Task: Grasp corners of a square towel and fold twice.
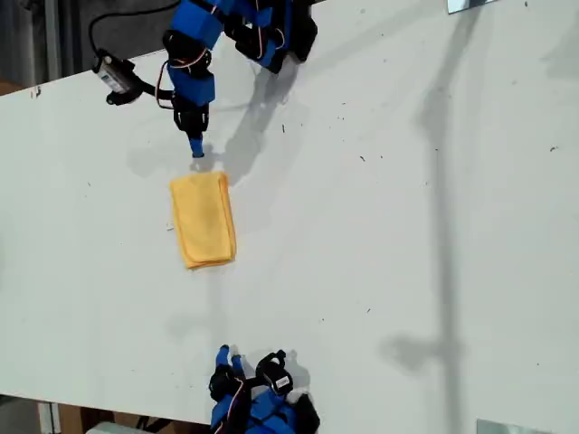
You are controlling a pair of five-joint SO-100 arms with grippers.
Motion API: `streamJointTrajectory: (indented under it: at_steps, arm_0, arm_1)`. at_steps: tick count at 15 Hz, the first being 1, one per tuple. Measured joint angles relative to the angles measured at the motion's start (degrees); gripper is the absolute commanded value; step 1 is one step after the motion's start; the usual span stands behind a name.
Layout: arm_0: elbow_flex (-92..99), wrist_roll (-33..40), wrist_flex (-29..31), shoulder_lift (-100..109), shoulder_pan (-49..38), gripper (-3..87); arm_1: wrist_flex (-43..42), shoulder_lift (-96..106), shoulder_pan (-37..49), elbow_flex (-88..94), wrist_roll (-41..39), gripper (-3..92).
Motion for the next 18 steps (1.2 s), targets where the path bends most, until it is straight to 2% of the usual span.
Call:
streamJointTrajectory:
  at_steps: [2, 3, 5, 6, 7, 8, 9, 10, 12, 13, 14, 18]
  arm_0:
    - [0.35, 1.32, 0.00, 0.00, 0.00, 14.2]
    - [0.44, 5.10, 0.00, 0.00, 0.18, 14.2]
    - [0.62, 7.38, 0.00, 0.00, 2.11, 14.1]
    - [0.62, 9.05, 0.00, 0.00, 3.25, 14.0]
    - [0.62, 10.81, 0.00, 0.00, 3.25, 14.0]
    - [0.62, 11.43, 0.00, 0.00, 3.25, 14.0]
    - [0.62, 11.95, 0.00, 0.00, 3.25, 14.0]
    - [0.62, 11.95, 0.00, 0.00, 3.25, 13.9]
    - [0.62, 11.95, 0.00, 0.00, 3.60, 14.8]
    - [0.62, 11.95, 0.00, 0.18, 9.14, 14.4]
    - [0.70, 12.83, 0.00, 0.18, 20.48, 14.3]
    - [0.70, 12.83, 0.00, 0.09, 85.69, 14.0]
  arm_1:
    - [10.90, 26.46, -3.25, 14.50, 7.03, 0.0]
    - [14.50, 34.01, -4.31, 16.35, 9.05, 0.0]
    - [16.96, 36.21, -6.42, 20.48, 14.68, 1.2]
    - [19.25, 36.83, -5.19, 21.27, 21.53, 4.0]
    - [25.22, 37.88, -4.75, 21.80, 30.23, 9.1]
    - [31.90, 37.09, -3.16, 21.97, 39.81, 10.0]
    - [34.45, 37.97, -1.93, 21.97, 43.68, 10.0]
    - [36.47, 37.71, -1.58, 20.92, 44.30, 10.3]
    - [41.48, 37.79, -0.35, 18.37, 39.90, 10.3]
    - [41.92, 37.79, 0.00, 18.28, 39.46, 10.3]
    - [42.01, 37.79, 0.35, 18.28, 39.46, 10.3]
    - [42.01, 37.79, -0.18, 18.28, 39.46, 10.3]
